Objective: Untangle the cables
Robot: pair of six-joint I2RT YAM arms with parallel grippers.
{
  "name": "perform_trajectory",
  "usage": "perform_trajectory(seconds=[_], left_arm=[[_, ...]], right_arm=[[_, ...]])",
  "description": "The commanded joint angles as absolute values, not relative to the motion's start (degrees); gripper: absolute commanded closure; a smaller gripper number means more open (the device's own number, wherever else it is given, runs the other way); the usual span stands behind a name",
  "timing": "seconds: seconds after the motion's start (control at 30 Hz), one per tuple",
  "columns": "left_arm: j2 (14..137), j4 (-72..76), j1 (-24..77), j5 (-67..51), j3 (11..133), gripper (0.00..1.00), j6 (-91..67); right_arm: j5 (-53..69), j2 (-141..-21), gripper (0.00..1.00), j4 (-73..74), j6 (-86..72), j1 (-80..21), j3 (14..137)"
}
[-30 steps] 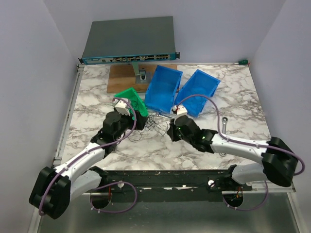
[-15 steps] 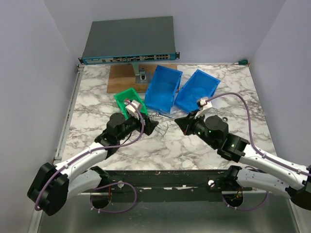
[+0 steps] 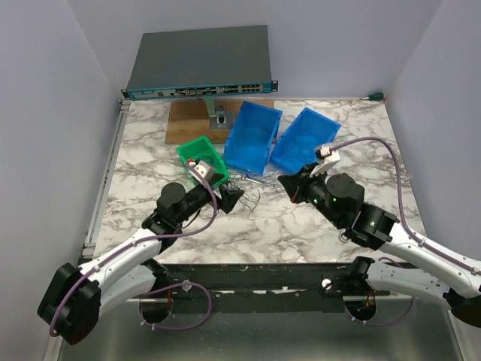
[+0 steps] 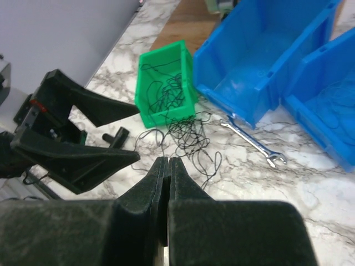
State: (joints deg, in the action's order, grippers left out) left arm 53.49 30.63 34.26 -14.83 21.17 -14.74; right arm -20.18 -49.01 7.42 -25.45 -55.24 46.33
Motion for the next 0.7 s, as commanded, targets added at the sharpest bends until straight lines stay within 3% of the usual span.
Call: perform_trajectory(seconds=[0.0,0.1,0.23,0.27,0.33,0.37,0.4,0.67], left_arm=[[52.3,31.3,34.4,-12.3,20.8,0.08,-14.0],[52.6,30.2,34.4,-10.6,21.3,0.08,-14.4],[53.7,29.7,34.5,-10.0,22.0,0.08,-14.7],[54.2,29.3,34.4,-10.1,22.2,0.08,-14.8],[54.9,28.9,34.4,-10.0,22.8,0.08,-15.0],[55.0,28.8,34.4,-9.8,23.0,0.08,-15.0],[55.1,28.9,34.5,-9.6,22.9,0.08,-15.1],[53.4,28.5,34.4,-7.8,22.2,0.08,-14.9]], right_arm=[[-32.6,-47.8,0.99,15.4,-27.0,-55.5,49.0],[-39.4,-47.4,0.99,19.3,-29.1,-55.6,48.3],[-37.4,-47.2,0.99,20.2,-30.7,-55.5,46.4],[-35.1,-47.8,0.9,19.6,-30.7,-55.5,45.7],[-29.0,-49.8,0.37,17.6,-30.5,-55.6,44.8],[-25.0,-51.7,0.2,16.0,-30.2,-55.6,44.6],[-22.5,-53.7,0.15,14.7,-30.4,-55.6,44.5],[-16.3,-71.7,0.17,3.0,-35.9,-55.3,42.2]])
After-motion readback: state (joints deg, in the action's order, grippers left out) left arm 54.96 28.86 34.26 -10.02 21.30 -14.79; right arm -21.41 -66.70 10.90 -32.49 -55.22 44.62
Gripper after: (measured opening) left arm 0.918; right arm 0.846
